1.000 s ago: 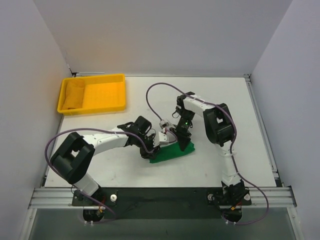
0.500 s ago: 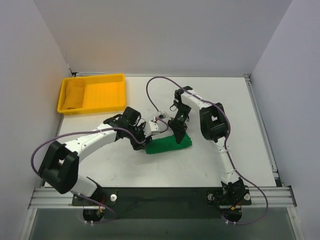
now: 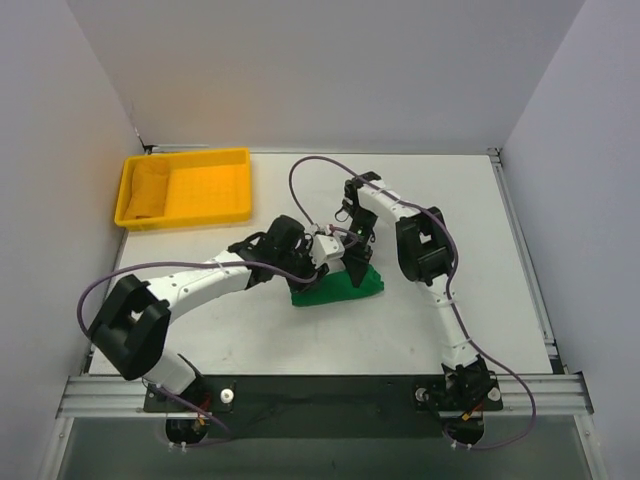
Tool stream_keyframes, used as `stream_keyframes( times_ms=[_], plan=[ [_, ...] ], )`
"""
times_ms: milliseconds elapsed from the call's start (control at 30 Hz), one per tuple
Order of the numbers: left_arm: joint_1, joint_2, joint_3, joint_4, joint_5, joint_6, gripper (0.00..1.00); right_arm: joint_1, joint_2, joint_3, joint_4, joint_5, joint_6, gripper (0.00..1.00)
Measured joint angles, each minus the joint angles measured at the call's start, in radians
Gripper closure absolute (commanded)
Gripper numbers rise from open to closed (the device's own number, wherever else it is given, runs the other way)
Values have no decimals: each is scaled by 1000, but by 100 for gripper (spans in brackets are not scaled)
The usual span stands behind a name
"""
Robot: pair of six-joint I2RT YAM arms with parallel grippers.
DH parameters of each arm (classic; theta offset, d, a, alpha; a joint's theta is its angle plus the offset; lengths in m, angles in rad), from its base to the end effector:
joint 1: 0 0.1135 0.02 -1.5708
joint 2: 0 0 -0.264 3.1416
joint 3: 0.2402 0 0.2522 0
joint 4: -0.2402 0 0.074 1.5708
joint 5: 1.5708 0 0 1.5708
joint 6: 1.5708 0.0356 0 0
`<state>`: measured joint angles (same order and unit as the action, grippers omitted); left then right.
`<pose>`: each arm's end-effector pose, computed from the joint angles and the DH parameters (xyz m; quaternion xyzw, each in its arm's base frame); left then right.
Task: Roll the t-shirts
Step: Roll the T-shirt to the center of the board.
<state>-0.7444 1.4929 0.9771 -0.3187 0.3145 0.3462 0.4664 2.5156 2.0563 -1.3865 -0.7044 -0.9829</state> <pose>0.2239 -0.2212 0.2282 0.5261 0.7586 -0.2135 0.3195 0.3939 0.2241 0.1160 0.5809 -0.7275 -0.3632 0.0371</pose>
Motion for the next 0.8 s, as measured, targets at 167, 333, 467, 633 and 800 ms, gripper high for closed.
stream_keyframes(
  times_ms=[167,333,467,633,800],
  plan=[
    [1,142,3,115,-23,-133,57,0,0,0,0,5,23,81],
    [7,213,16,164,-44,-211,59,2,0,0,0,15,39,62],
    [16,229,19,187,-42,-235,60,3,-16,-14,-3,-17,96,0],
    [14,229,18,231,-23,-230,59,-25,-101,-90,18,-16,119,0],
    [13,230,15,240,-22,-224,59,-146,-206,-202,104,-73,142,0]
  ],
)
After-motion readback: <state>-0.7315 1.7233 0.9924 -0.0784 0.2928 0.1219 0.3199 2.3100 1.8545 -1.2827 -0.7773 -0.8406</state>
